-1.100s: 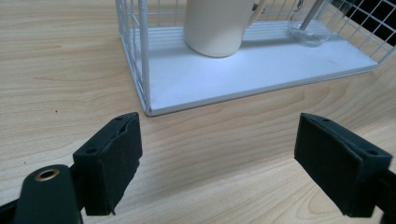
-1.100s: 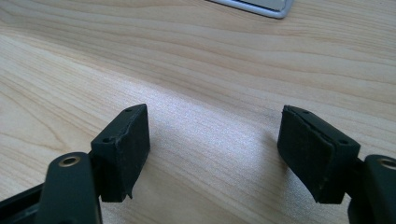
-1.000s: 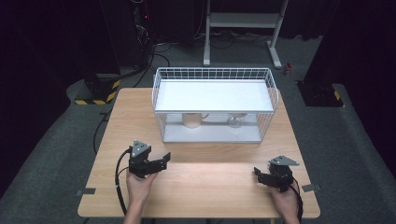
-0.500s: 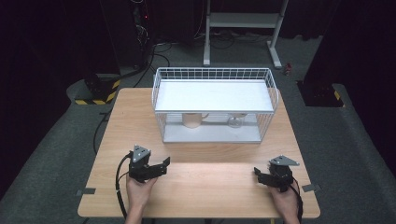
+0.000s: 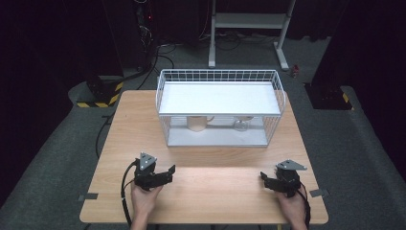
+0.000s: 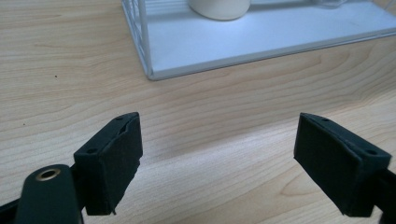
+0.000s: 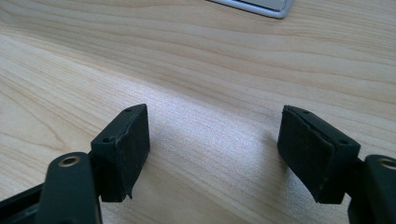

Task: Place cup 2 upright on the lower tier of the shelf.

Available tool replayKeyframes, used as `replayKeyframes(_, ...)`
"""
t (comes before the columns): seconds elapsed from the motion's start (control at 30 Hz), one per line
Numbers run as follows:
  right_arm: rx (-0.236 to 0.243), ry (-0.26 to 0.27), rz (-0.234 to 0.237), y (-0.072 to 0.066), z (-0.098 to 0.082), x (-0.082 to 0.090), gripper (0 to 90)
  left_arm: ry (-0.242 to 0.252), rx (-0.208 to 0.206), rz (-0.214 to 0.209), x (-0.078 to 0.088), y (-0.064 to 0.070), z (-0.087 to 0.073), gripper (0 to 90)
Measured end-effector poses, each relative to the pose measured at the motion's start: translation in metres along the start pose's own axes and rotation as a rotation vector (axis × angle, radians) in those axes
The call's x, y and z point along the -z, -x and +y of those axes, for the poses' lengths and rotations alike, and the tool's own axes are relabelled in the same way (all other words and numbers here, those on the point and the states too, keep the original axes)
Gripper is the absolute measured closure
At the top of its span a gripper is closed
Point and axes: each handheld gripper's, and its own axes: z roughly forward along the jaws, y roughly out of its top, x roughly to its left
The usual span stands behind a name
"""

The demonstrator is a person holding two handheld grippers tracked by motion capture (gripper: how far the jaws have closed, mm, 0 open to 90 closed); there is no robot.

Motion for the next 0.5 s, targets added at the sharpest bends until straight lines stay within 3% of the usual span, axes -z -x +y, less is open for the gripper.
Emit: replayKeyframes(0.5, 0.001, 0.000, 0.000, 0.000, 0.000, 0.000, 25.1, -0.047, -0.047, 0.034, -0.016, 0.005, -0.007, 15.7)
